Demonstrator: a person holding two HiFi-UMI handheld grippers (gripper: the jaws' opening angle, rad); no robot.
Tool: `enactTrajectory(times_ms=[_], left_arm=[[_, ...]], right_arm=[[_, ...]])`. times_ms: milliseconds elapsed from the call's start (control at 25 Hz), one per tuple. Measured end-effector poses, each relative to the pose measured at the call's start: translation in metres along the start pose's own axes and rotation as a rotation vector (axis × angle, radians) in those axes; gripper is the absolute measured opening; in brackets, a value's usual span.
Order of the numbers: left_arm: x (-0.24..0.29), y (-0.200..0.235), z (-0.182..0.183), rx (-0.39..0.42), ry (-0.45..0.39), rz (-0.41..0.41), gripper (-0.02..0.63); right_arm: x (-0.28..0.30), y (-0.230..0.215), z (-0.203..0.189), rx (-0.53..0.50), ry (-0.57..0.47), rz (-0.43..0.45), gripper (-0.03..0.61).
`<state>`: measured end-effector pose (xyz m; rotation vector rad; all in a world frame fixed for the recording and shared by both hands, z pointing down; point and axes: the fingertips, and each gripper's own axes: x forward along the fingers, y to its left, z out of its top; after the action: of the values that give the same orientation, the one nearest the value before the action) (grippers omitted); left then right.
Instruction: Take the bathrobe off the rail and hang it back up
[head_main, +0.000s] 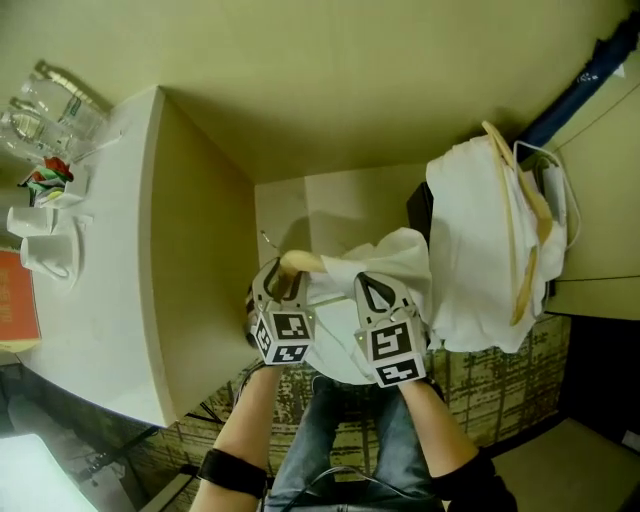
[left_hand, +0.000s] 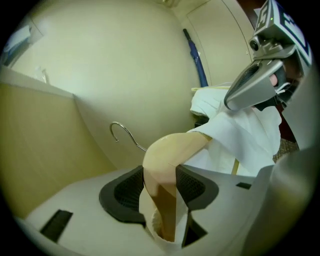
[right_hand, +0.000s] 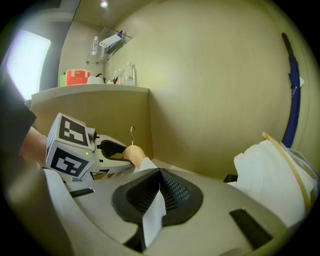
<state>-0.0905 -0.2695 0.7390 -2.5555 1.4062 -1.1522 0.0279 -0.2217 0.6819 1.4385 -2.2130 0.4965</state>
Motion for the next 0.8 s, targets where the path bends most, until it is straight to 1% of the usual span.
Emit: enactTrajectory(times_ms=[120, 280, 360, 440, 560, 800], left_arm=[[-0.042, 0.006, 0.03, 0.057, -0.056, 0.059, 0.193], [-0.084, 0.007, 0.083, 0.187, -0.132, 0.104, 0.184], [-0.104, 0.013, 0.109, 0.231, -0.162, 0.141, 0.184], [-0.124, 0.02, 0.137, 0.257, -0.195, 0.18, 0.183], [-0.159, 0.032, 0.189, 0.262, -0.259, 0.238, 0.183], [-0.218, 0.055, 0.277, 0.334, -0.398, 0.319, 0.183]], right_arm=[[-0.031, 0.005, 0.022, -0.013, -0.025, -0.021, 0.021], [-0.069, 0.004, 0.054, -0.031, -0.059, -0.067, 0.021], [-0.087, 0.004, 0.073, -0.044, -0.079, -0.084, 0.021], [-0.106, 0.004, 0.094, -0.054, -0.107, -0.101, 0.021], [-0.132, 0.004, 0.125, -0.073, -0.153, -0.126, 0.021], [-0.181, -0.001, 0.188, -0.106, -0.256, -0.182, 0.021]])
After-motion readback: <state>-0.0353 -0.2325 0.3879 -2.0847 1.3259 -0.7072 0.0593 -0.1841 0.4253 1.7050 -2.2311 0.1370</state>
